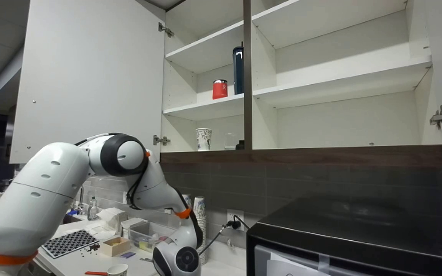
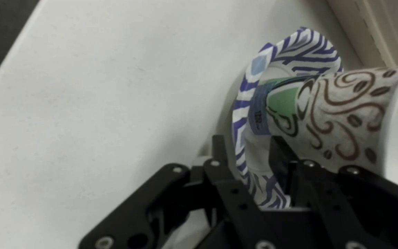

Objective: Move the plate with the cup to the counter

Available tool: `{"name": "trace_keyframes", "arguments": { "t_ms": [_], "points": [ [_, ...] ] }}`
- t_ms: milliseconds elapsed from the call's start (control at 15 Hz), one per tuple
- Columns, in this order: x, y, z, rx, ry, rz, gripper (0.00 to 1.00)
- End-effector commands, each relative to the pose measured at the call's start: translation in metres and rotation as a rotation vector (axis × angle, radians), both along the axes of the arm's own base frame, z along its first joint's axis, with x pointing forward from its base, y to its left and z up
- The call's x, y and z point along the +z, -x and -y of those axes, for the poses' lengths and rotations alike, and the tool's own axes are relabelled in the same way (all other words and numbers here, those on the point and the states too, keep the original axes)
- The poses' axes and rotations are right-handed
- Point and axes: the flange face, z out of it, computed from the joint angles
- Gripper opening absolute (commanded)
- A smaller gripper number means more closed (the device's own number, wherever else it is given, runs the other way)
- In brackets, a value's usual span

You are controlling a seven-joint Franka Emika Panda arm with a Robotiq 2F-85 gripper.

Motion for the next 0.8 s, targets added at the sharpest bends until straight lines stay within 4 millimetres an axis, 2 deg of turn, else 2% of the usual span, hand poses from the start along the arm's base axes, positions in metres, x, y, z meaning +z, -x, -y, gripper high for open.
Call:
{"name": "trace_keyframes", "arguments": {
  "t_ms": [0, 200, 267, 467, 733],
  "points": [
    [0.000, 0.006, 0.009, 0.012, 0.049, -0.050, 0.70],
    [0.004, 0.013, 0.018, 0.035, 0.099, -0.094, 0.94],
    [0.006, 0.017, 0.020, 0.048, 0.114, -0.112, 0.99],
    [0.019, 0.030, 0.023, 0.104, 0.136, -0.141, 1.00],
    [0.051, 0.047, 0.022, 0.185, 0.162, -0.129, 1.00]
  ]
}}
